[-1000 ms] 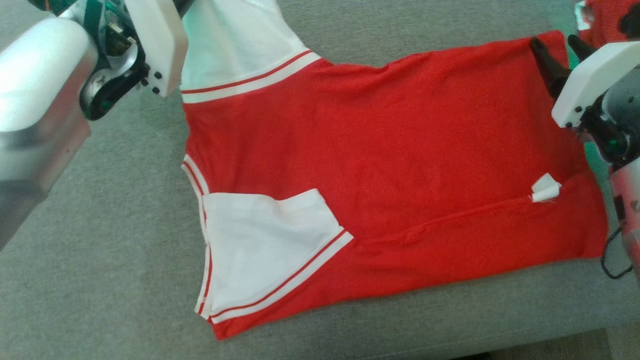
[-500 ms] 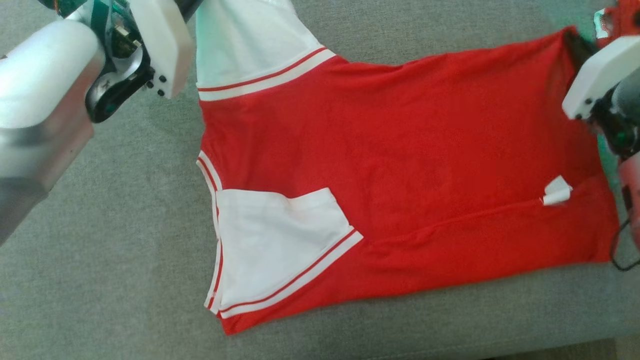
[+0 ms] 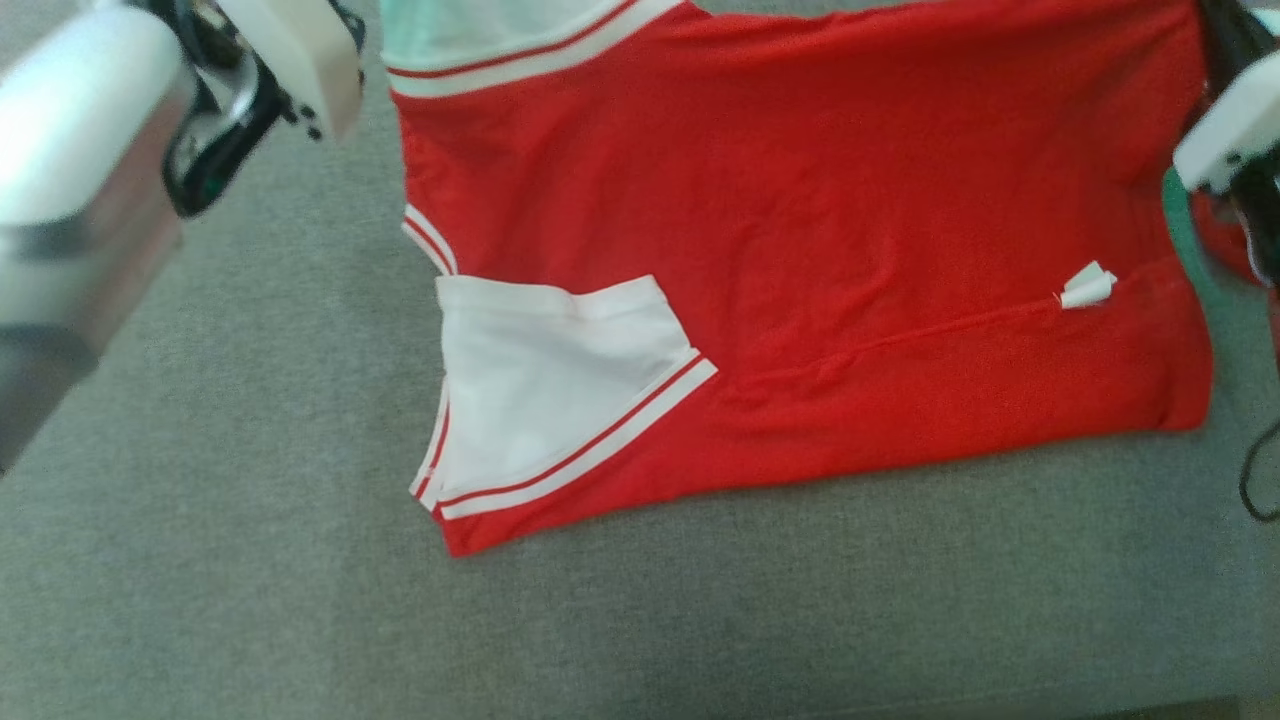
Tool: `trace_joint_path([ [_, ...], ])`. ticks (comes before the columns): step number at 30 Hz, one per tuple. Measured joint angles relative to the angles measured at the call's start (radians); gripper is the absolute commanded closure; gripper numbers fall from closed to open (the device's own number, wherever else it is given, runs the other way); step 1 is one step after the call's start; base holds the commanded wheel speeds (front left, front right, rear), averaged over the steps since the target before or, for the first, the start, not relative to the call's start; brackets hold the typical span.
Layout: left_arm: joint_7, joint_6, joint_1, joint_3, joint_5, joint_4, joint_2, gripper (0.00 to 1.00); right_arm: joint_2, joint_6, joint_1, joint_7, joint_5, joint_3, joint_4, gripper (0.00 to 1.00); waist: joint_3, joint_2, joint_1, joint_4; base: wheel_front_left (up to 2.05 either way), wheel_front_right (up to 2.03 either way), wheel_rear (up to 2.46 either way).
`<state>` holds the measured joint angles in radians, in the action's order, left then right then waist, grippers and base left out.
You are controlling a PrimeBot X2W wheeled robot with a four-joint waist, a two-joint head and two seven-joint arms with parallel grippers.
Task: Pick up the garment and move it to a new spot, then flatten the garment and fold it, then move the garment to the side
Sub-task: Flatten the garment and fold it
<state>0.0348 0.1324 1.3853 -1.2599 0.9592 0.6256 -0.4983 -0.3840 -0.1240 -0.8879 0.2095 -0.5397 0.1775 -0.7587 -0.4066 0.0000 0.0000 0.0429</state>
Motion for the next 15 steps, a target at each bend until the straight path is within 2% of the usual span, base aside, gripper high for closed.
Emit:
trace_joint_path([
  [11, 0.122, -0.002, -0.187, -0.033, 0.018, -0.118, -0.027, 1.00, -0.042, 0.000, 0.237, -0.022, -0.061, -0.045, 0.100, 1.00, 0.083, 0.0000, -0.0001, -0.052, 0.00, 0.00, 0.00],
  [15, 0.148, -0.026, -0.284, -0.036, 0.018, -0.190, -0.057, 1.00, -0.046, 0.000, 0.323, -0.021, -0.068, -0.084, 0.148, 1.00, 0.122, 0.0000, -0.0002, -0.067, 0.00, 0.00, 0.00],
])
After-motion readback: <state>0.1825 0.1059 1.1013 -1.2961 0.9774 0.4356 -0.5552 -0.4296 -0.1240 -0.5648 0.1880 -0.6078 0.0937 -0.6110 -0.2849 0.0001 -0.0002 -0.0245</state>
